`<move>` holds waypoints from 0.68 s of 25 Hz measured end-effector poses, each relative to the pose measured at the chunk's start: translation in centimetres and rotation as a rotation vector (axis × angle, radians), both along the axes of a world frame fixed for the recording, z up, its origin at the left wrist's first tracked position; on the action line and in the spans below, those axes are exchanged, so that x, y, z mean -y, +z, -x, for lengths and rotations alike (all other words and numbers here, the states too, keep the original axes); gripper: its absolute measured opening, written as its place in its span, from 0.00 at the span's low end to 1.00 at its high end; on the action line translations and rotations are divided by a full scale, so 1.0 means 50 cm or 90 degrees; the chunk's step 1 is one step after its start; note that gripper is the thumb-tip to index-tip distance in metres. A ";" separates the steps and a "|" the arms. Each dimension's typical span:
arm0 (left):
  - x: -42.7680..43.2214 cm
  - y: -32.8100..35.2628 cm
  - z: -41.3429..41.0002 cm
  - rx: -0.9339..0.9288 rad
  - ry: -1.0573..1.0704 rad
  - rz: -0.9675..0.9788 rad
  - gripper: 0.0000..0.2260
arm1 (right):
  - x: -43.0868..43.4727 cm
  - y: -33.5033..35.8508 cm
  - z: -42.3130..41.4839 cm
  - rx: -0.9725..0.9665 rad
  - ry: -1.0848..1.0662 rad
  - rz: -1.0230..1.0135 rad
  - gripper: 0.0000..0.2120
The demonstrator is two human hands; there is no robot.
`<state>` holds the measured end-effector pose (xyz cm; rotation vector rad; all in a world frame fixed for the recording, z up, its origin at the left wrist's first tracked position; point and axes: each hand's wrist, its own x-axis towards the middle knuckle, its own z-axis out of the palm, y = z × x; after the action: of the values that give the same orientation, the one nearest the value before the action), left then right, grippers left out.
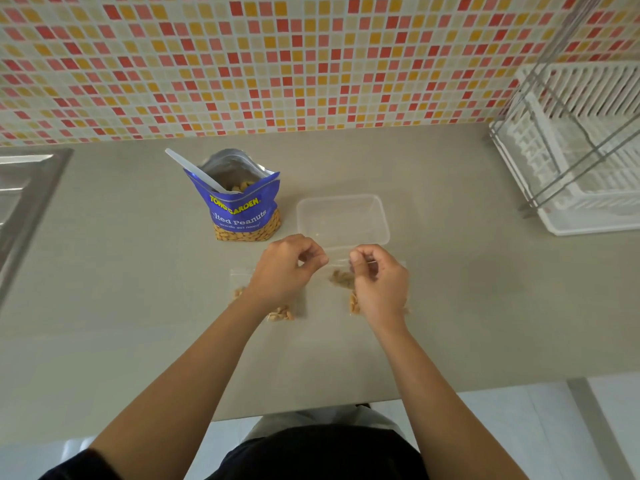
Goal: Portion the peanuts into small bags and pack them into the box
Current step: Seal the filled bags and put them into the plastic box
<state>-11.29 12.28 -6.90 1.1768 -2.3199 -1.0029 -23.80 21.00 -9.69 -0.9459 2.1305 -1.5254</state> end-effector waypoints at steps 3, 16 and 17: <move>0.003 0.000 -0.001 -0.010 0.005 -0.022 0.04 | -0.001 0.002 0.006 0.021 -0.001 -0.002 0.07; -0.077 -0.059 0.005 -0.296 0.052 -0.428 0.22 | 0.001 -0.007 0.032 0.270 0.078 -0.018 0.03; -0.087 -0.071 0.009 -0.284 0.090 -0.406 0.23 | 0.001 -0.019 0.035 0.230 0.063 -0.037 0.03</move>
<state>-11.73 16.62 -10.47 1.1458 -1.5881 -1.8094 -25.55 20.94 -10.64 -0.6835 1.8350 -1.4507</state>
